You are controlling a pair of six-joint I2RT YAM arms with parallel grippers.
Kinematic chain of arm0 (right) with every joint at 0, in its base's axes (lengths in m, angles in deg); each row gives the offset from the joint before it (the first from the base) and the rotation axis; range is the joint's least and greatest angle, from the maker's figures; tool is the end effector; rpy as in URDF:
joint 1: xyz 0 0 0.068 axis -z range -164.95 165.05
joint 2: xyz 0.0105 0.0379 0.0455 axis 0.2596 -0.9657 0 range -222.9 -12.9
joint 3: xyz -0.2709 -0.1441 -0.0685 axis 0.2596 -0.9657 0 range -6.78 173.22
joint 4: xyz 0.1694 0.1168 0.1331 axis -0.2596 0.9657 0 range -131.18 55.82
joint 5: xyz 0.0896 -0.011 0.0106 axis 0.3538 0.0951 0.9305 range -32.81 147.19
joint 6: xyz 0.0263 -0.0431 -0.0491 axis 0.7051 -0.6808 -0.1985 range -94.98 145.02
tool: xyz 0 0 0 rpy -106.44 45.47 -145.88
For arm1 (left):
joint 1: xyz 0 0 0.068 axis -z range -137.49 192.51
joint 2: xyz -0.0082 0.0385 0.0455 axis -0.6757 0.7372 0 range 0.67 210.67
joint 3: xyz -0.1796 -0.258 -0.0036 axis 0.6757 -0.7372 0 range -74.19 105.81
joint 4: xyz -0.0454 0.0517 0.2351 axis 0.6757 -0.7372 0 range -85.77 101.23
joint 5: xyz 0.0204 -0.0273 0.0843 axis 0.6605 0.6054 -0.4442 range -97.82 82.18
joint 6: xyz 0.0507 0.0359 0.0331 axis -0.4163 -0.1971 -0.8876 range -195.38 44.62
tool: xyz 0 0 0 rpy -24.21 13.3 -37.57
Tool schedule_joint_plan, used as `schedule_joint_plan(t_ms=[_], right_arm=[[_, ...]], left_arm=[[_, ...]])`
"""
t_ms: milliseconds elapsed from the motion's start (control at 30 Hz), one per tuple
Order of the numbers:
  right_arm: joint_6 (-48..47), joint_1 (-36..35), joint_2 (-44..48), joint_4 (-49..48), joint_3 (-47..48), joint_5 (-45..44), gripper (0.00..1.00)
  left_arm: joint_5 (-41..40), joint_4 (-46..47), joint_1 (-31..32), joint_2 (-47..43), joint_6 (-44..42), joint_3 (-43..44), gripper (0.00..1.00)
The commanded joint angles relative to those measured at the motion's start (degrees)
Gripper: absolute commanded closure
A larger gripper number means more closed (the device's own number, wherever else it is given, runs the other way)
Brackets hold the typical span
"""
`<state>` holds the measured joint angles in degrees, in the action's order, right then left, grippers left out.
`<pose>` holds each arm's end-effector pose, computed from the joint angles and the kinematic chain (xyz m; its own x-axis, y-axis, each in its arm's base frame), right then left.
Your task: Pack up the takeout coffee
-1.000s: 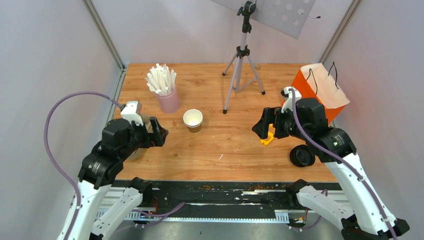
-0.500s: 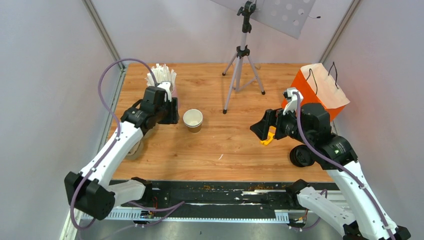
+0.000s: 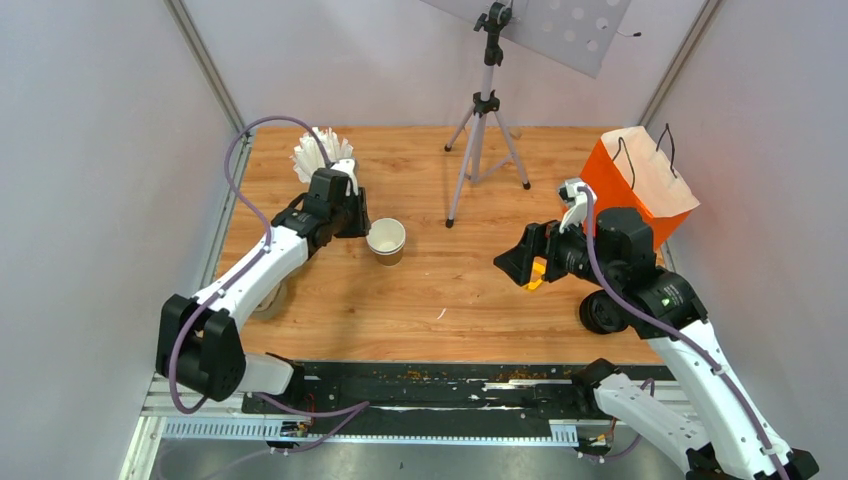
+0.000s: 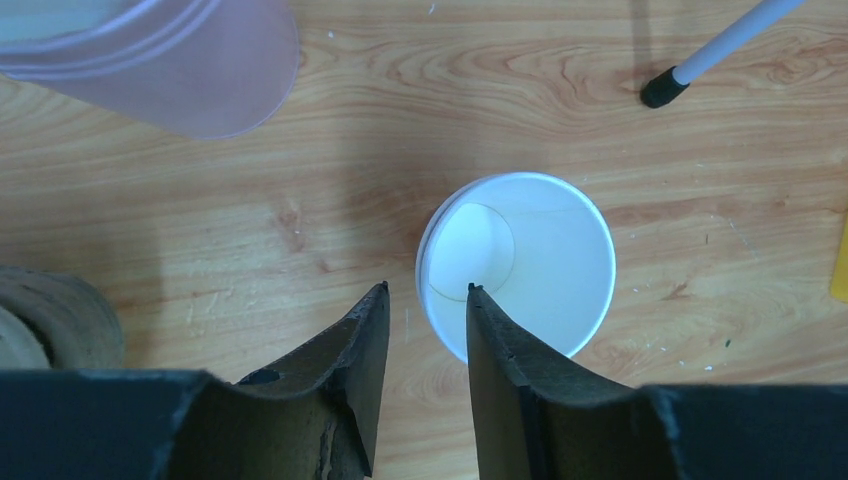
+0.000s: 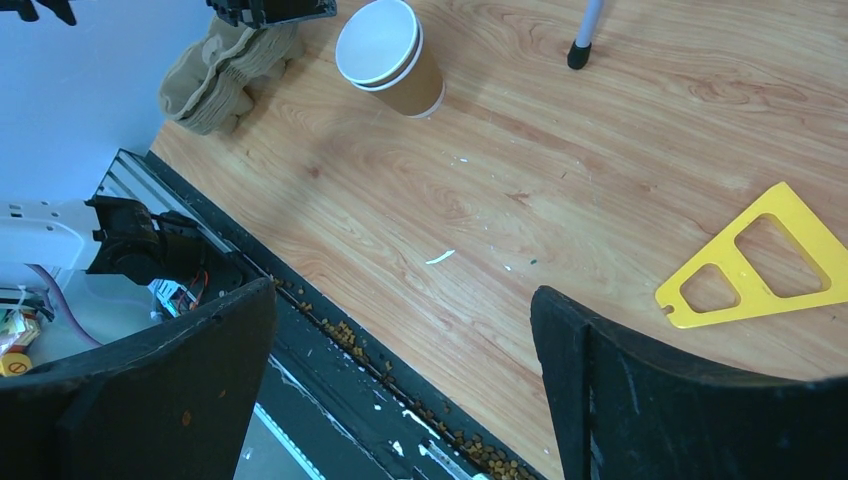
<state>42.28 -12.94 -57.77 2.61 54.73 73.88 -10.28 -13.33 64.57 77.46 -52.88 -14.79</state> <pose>0.0967 0.0701 0.3936 -0.5850 0.0109 -0.8110 -0.5252 0.7568 0.3891 0.2628 -0.1038 0.3135 -0.7047 -0.1269 -0.6981 0.0822 0.9626 -0.2580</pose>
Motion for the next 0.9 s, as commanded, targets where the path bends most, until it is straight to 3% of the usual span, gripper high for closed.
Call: schedule_joint_plan(t_ms=[0, 167, 333, 633, 700, 867], right_arm=[[-1.4, -0.2, 1.0, -2.9, 0.2, 0.8, 0.02], [-2.4, -0.2, 2.6, -4.2, -0.7, 0.6, 0.02], [-2.7, -0.2, 4.4, -5.1, -2.9, -0.5, 0.03], [-2.5, -0.2, 5.0, -5.4, -4.2, -1.2, 0.04], [-2.1, -0.2, 5.0, -5.4, -4.2, -1.3, 0.04], [-1.1, -0.2, 4.8, -5.9, -4.8, -1.4, 0.04]], left_arm=[[1.4, 5.1, 0.1, 2.0, 1.4, -1.2, 0.59], [2.1, 5.2, 0.1, 5.2, 1.2, -1.0, 0.65], [3.7, 4.2, 0.1, 7.3, 0.3, -0.3, 0.77], [4.4, 2.1, 0.1, 5.1, -1.0, 2.1, 0.97], [4.6, 1.1, 0.1, 4.9, -1.1, 3.1, 0.98], [5.0, -0.6, 0.2, 4.6, -1.2, 4.2, 0.88]])
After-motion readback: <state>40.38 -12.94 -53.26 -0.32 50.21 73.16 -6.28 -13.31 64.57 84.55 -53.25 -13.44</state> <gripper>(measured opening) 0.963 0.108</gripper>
